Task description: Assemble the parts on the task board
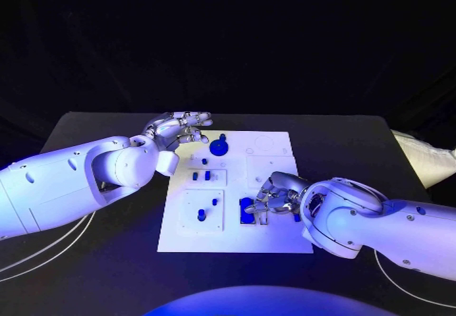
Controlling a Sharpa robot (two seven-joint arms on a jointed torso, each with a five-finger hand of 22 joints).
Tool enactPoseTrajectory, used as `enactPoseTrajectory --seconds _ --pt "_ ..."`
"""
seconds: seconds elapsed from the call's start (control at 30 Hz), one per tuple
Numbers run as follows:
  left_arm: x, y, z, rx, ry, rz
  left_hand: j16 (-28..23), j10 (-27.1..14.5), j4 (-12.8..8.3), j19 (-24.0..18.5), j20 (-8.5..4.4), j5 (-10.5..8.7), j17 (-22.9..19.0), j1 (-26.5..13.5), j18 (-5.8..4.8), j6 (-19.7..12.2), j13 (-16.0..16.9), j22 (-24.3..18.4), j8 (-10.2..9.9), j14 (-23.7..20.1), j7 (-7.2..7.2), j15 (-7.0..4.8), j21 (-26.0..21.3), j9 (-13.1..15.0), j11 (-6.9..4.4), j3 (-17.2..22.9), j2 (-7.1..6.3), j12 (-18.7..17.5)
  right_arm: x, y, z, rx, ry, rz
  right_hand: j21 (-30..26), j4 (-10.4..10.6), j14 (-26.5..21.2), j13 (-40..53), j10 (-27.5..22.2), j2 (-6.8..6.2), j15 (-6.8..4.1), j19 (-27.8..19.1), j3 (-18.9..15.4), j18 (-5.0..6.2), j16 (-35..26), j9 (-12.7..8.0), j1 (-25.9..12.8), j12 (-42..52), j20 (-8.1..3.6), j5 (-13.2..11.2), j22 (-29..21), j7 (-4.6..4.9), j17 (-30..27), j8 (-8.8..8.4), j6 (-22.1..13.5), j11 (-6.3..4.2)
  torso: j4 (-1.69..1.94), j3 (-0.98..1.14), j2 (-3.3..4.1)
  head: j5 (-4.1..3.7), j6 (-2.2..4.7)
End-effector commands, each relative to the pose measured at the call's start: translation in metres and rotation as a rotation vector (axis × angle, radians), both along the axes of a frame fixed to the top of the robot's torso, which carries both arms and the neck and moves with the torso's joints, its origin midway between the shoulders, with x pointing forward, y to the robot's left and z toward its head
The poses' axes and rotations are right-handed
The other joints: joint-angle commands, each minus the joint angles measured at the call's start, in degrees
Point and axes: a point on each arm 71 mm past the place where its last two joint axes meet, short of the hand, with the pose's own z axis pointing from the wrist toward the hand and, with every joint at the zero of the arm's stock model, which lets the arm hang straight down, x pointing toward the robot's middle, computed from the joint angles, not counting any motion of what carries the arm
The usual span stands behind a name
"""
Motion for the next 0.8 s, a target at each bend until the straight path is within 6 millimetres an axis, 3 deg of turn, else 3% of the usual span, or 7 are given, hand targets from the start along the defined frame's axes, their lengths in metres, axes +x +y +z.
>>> enactPoseTrajectory --seconds 0.03,0.1,0.33,0.53,0.73,0.8 --pt "0.000 -0.002 0.001 -0.003 -0.003 -0.011 0.35 -0.29 -0.10 0.41 0.01 -0.19 -0.05 0.11 1.02 -0.47 -0.09 -0.09 0.20 -0.34 -0.13 0.09 -0.32 -0.05 -0.07 -0.33 0.27 0.23 -0.002 0.000 -0.007 -0.037 0.024 0.032 -0.13 0.27 2.97 -0.06 -0.17 0.56 -0.22 -0.34 -0.15 -0.61 -0.29 0.20 -0.30 -0.25 0.03 0.05 2.66 0.15 -0.01 -0.29 -0.34 0.00 -0.08 0.01 0.03 0.03 0.02" --pt "0.000 -0.001 0.001 -0.003 -0.003 -0.010 0.35 -0.29 -0.10 0.41 0.01 -0.19 -0.05 0.11 1.02 -0.47 -0.09 -0.09 0.20 -0.34 -0.13 0.09 -0.32 -0.05 -0.07 -0.33 0.27 0.23 0.000 0.000 -0.008 -0.036 0.025 0.021 -0.13 0.74 2.99 -0.19 -0.15 1.19 -0.22 -0.33 -0.28 -0.61 -0.29 0.34 -1.04 -0.47 0.04 1.12 2.67 0.13 0.01 -0.32 -0.30 -0.02 -0.08 0.02 0.05 0.03 0.05" --pt "0.000 -0.002 0.001 -0.003 -0.002 -0.011 0.35 -0.29 -0.10 0.41 0.01 -0.19 -0.05 0.11 1.02 -0.47 -0.09 -0.09 0.20 -0.34 -0.13 0.09 -0.32 -0.05 -0.07 -0.33 0.27 0.23 0.002 0.003 -0.011 -0.027 0.032 0.014 -0.12 0.84 2.98 -0.33 -0.18 1.44 -0.24 -0.32 -0.35 -0.61 -0.31 0.44 -1.24 -0.68 0.04 1.56 2.69 0.09 -0.01 -0.32 -0.26 -0.05 0.04 0.03 0.06 -0.07 -0.14" --pt "0.000 -0.001 0.001 -0.001 -0.002 -0.007 0.35 -0.29 -0.10 0.41 0.01 -0.19 -0.05 0.11 1.02 -0.47 -0.09 -0.09 0.20 -0.34 -0.13 0.09 -0.32 -0.05 -0.07 -0.33 0.27 0.23 0.001 0.000 -0.008 -0.001 0.010 0.002 -0.13 0.88 2.99 -0.22 -0.04 1.54 -0.27 -0.31 -0.47 -0.61 -0.31 0.56 -1.37 -0.56 0.03 2.09 2.70 0.05 0.00 -0.31 -0.20 -0.08 -0.16 0.07 0.05 0.00 -0.19" --pt "0.000 0.000 0.001 -0.001 -0.002 -0.007 0.38 -0.36 -0.12 0.42 0.01 -0.19 -0.09 0.19 1.02 -0.52 -0.10 -0.12 0.22 -0.36 -0.11 0.10 -0.36 -0.06 -0.07 -0.34 0.35 0.28 -0.001 -0.022 0.005 0.035 -0.006 -0.054 -0.19 0.96 2.98 0.82 0.52 1.56 -0.27 -0.37 -0.81 -0.58 -0.37 0.73 -1.64 0.70 0.01 3.47 2.58 0.07 -0.04 -0.46 -0.37 -0.07 0.02 0.02 0.02 -0.24 -0.20" --pt "0.000 0.000 0.001 -0.001 -0.003 -0.008 0.38 -0.36 -0.12 0.42 0.01 -0.19 -0.09 0.19 1.02 -0.52 -0.10 -0.12 0.22 -0.36 -0.11 0.10 -0.36 -0.06 -0.07 -0.34 0.35 0.28 0.001 -0.035 0.014 0.034 -0.021 -0.080 -0.20 0.90 2.99 0.89 0.52 1.56 -0.27 -0.37 -0.88 -0.58 -0.36 0.78 -1.58 0.74 0.00 3.93 2.58 0.08 -0.02 -0.51 -0.42 -0.07 -0.09 0.03 -0.01 -0.35 -0.09"
